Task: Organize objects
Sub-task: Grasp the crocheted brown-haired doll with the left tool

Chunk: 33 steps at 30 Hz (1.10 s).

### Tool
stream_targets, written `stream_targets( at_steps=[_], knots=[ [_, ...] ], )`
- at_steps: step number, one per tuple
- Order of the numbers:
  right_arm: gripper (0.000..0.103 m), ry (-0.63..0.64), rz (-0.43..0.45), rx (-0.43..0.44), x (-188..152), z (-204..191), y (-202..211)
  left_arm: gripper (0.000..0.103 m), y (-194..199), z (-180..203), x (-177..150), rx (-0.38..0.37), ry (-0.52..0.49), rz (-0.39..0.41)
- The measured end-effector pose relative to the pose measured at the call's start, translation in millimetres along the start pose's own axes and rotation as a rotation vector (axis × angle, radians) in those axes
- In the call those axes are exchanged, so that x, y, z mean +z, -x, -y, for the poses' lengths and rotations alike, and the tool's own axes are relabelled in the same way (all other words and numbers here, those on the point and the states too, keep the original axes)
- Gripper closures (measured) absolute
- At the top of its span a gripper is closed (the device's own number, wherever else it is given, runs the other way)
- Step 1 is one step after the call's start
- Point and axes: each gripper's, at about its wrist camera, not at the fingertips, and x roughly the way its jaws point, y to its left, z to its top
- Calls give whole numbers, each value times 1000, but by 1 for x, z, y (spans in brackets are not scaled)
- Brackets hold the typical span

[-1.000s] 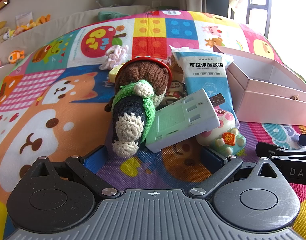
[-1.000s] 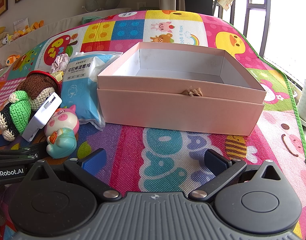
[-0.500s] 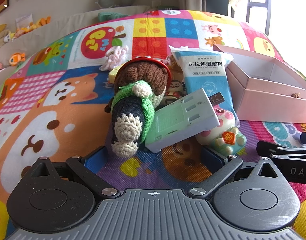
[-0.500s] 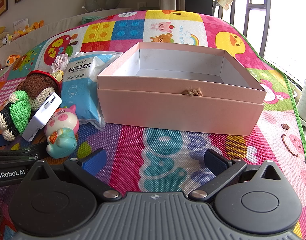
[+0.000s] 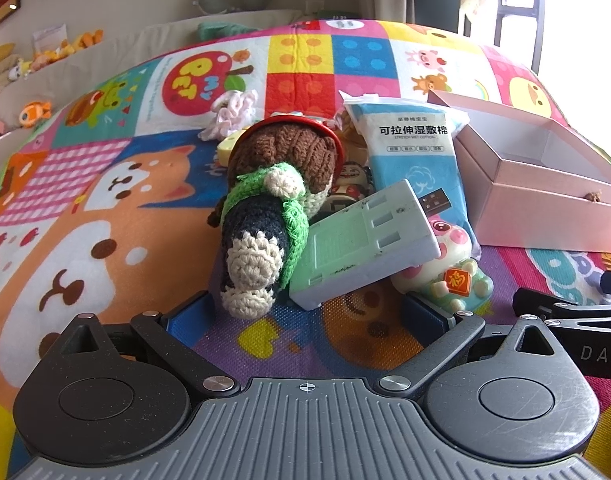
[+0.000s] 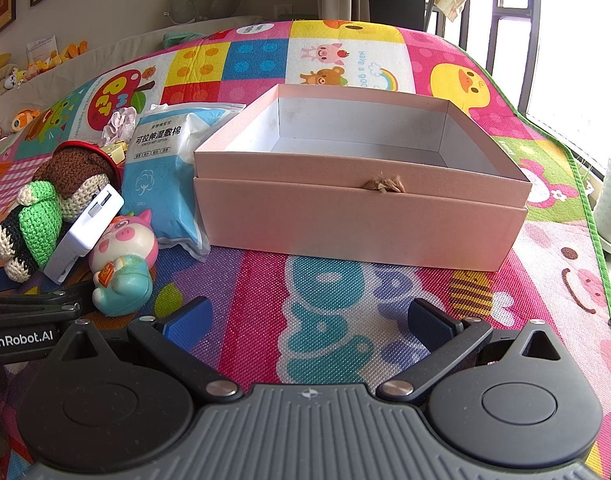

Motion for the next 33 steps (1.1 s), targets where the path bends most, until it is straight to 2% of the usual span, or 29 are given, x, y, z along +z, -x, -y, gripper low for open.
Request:
stream_targets(
  at_steps=[4, 9, 12, 14, 16, 18, 21, 24, 26, 30, 33],
  knots=[
    [0, -6, 1, 5, -2, 0, 1, 2, 1, -2, 0, -11, 9, 2],
    [0, 3, -7, 20, 0, 3, 2, 2, 25, -25, -5, -114, 32, 8],
    [0, 31, -51, 55, 3, 6, 1, 2, 57, -47, -3, -133, 36, 78],
    [0, 35, -61, 59, 2, 7, 4, 2, 66, -61, 7, -128, 77, 116],
    [0, 33, -73, 51, 2, 7, 6, 2, 61, -78, 23, -150, 162, 131],
    [0, 30, -82, 37, 1, 6, 7, 3, 47, -87, 40, -173, 218, 102],
    [0, 21, -93, 34, 0, 6, 10, 3, 24, -84, 57, -204, 210, 63],
    [0, 23, -91, 35, -2, 6, 12, 3, -2, -73, 67, -202, 160, 12],
    [0, 26, -94, 36, -2, 6, 13, 6, -14, -70, 67, -155, 120, -5],
    [0, 32, -96, 41, -3, 6, 14, 7, -12, -88, 65, -52, 116, 58],
    [0, 36, -97, 37, -3, 5, 14, 11, -12, -98, 67, -60, 123, 41]
  ],
)
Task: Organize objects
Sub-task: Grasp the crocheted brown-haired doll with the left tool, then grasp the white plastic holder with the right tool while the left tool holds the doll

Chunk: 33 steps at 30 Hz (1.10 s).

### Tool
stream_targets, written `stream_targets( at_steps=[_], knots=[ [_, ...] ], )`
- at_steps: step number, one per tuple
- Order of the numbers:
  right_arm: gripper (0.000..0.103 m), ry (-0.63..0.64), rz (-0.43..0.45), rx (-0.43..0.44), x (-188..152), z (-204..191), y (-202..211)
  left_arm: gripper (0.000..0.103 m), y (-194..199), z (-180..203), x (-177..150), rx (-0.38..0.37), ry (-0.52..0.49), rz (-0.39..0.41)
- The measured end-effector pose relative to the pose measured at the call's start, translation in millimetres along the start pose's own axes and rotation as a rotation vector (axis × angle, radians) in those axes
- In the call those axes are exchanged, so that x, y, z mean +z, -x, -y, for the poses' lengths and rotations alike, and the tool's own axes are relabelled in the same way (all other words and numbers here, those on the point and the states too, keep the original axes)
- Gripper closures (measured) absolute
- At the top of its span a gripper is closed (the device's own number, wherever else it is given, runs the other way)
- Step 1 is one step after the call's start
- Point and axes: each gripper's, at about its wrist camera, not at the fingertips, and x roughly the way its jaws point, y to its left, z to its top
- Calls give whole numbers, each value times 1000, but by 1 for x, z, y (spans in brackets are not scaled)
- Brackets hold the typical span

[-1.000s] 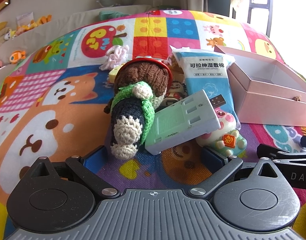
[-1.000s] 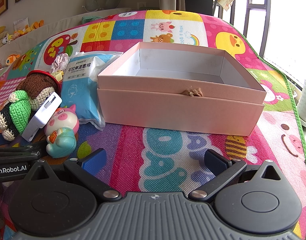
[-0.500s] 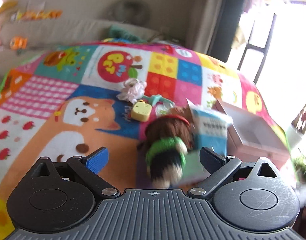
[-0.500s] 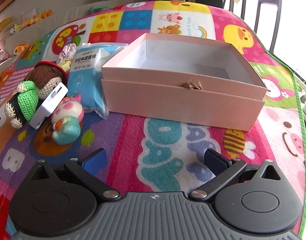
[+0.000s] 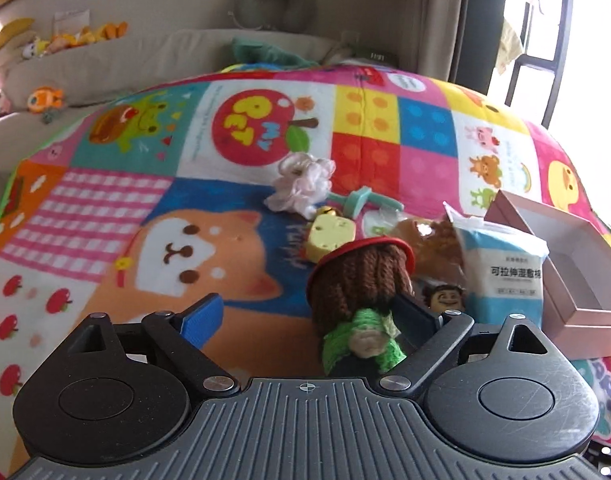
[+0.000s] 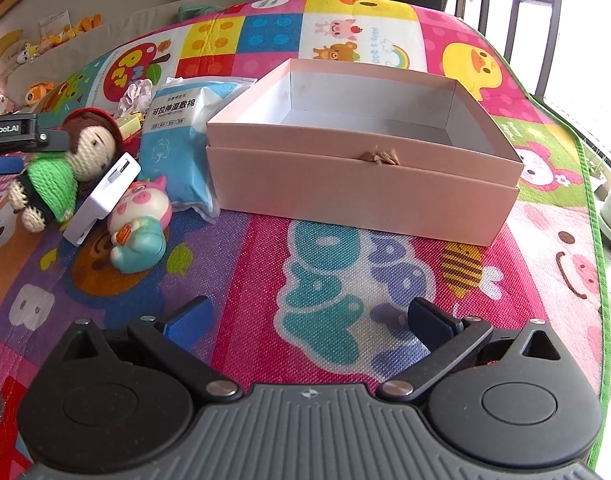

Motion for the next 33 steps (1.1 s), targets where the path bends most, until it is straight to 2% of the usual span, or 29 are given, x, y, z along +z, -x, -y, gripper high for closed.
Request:
stream_targets(
  at_steps=[4, 6, 7, 8, 11, 14, 18, 21, 24, 26, 29, 33],
  knots=[
    [0, 2, 9, 3, -1, 1, 0, 28, -11, 7, -1, -142, 6, -77],
    [0, 2, 12, 2, -2, 0, 0, 33, -22, 18, -3, -136, -13, -98],
    [0, 1, 14, 2, -2, 0, 0, 40, -29, 22, -3, -113, -25, -100],
    [0, 2, 15, 3, -2, 0, 1, 41, -34, 24, -3, -91, -25, -102],
    [0, 13, 10, 21, -2, 0, 3, 44, -38, 18, -2, -106, 7, -98],
    [0, 57, 19, 82, 2, -11, 9, 45, -27, 8, -5, -136, 15, -114],
    [0, 258, 152, 116, 9, -59, 23, 46, -1, -13, -20, -176, 66, -143],
    [0, 452, 260, 118, 9, -103, 24, 46, 19, -27, -30, -149, 75, -136],
    [0, 670, 310, 138, 9, -140, 15, 46, 31, -40, -34, -104, 65, -125],
    [0, 716, 299, 179, 21, -153, 7, 46, 33, -48, -36, -96, 77, -124],
    [0, 701, 266, 199, 42, -162, -6, 46, 33, -55, -36, -113, 105, -126],
    [0, 600, 101, 264, 55, -155, -19, 46, 31, -53, -35, -120, 94, -123]
  ],
)
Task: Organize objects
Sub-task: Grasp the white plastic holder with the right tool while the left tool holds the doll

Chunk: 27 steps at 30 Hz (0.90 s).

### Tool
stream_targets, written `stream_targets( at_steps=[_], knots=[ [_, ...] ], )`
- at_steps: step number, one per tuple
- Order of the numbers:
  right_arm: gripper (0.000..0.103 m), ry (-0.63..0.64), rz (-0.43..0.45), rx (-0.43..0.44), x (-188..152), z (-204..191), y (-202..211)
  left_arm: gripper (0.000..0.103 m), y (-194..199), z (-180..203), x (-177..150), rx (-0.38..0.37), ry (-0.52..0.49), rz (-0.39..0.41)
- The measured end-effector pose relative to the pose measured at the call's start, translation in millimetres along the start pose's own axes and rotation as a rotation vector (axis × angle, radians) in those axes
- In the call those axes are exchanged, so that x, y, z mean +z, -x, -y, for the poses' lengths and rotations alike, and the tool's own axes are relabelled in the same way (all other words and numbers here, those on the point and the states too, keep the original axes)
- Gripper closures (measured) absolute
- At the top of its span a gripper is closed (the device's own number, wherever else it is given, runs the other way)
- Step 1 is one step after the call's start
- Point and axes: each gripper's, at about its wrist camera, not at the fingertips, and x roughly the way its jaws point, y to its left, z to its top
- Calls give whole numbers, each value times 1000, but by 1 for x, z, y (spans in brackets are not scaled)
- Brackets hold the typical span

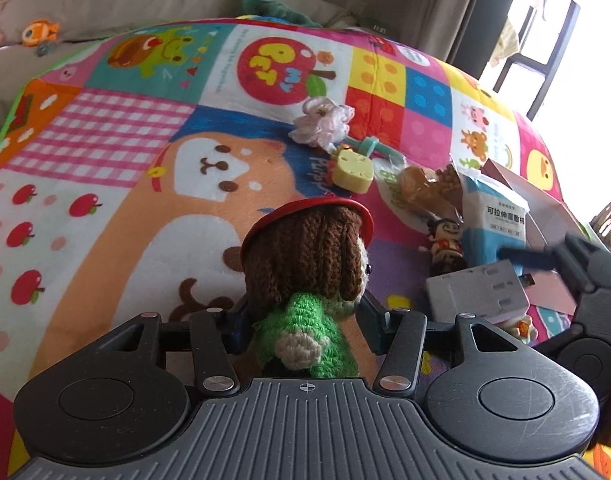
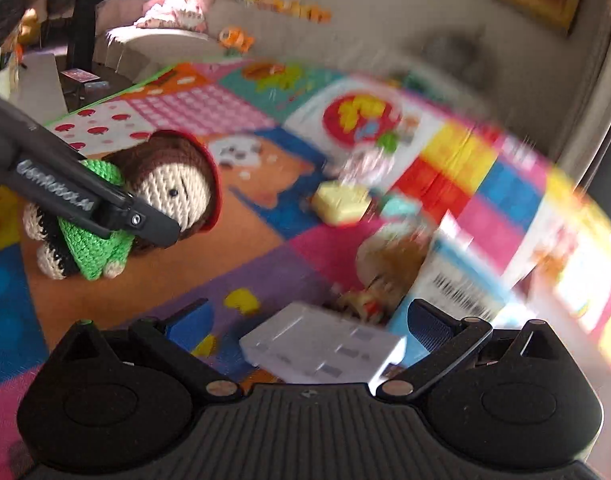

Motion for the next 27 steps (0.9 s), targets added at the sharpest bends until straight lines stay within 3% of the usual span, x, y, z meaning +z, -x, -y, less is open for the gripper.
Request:
stream_targets(
  at_steps=[3, 6, 12, 14, 18, 22, 27],
  knots=[
    [0, -112, -49, 148, -10, 2, 19, 46, 0, 0, -1, -11, -3, 1],
    [0, -135, -54, 312, -22, -6, 50, 46, 0, -3, -2, -21, 6, 4],
    [2, -95, -22, 196, -27, -16, 61, 46, 2, -5, -4, -27, 12, 10],
    [11, -139, -35, 191, -22, -13, 48, 46, 3, -7, -5, -24, 15, 12],
    [20, -156, -53, 181, -13, -18, 18, 46, 8, -8, -8, -11, 13, 9],
    [56, -170, -92, 208, -9, -18, 14, 46, 16, -6, -12, -6, -6, -2],
    [56, -231, -27, 239, -19, -2, 66, 46, 26, 8, -14, -44, -39, -23]
  ],
)
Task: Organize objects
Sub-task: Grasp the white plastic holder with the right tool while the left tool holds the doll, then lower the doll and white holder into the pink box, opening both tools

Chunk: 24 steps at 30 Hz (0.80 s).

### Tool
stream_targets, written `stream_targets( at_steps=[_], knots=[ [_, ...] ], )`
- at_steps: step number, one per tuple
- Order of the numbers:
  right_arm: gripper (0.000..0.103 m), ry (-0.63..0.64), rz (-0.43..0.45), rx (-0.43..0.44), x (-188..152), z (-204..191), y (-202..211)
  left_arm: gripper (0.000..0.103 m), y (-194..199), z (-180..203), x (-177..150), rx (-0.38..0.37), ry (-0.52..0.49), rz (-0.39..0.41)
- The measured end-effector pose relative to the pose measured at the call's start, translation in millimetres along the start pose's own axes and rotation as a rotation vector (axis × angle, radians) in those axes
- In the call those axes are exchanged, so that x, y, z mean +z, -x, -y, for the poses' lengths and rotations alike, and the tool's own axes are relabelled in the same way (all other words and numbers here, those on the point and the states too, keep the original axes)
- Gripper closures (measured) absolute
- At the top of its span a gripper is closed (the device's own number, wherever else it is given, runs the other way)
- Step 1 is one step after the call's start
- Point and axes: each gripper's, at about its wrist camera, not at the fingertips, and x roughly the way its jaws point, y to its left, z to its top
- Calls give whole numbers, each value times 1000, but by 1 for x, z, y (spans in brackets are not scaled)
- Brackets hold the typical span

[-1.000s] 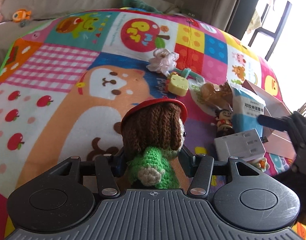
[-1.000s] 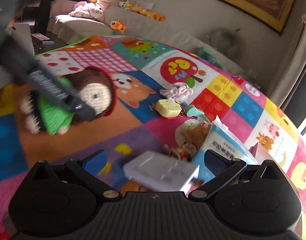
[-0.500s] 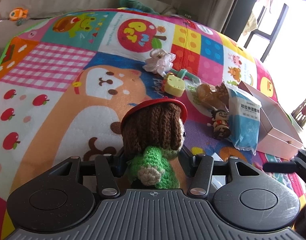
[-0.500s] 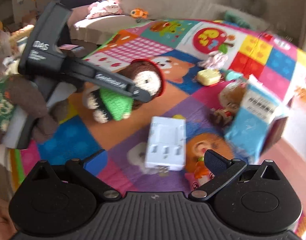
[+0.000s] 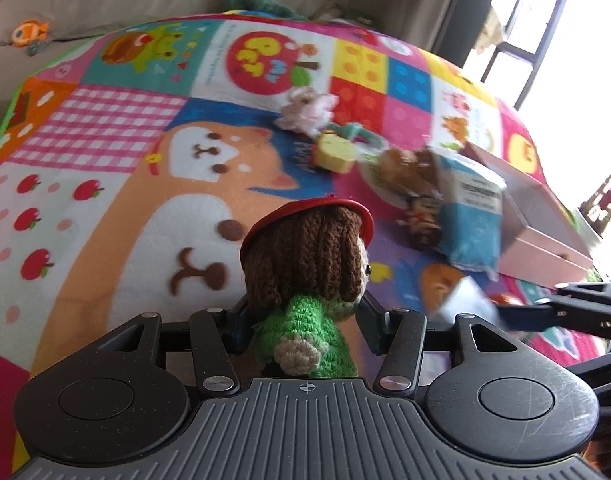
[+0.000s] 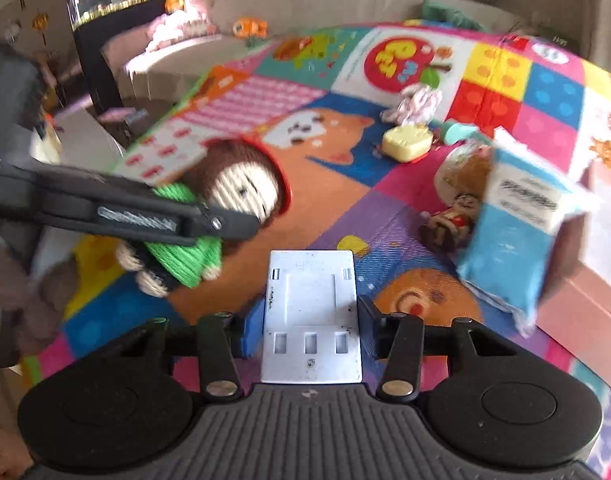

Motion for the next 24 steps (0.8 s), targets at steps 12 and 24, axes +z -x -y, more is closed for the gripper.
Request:
stream_targets(
  at_steps=[12, 24],
  knots=[
    [56, -192, 281, -312, -55, 91, 143, 46, -49, 181, 94, -375, -111, 43],
    [56, -391, 271, -413, -91, 150, 149, 44, -178, 254, 89, -173, -225, -83]
  ],
)
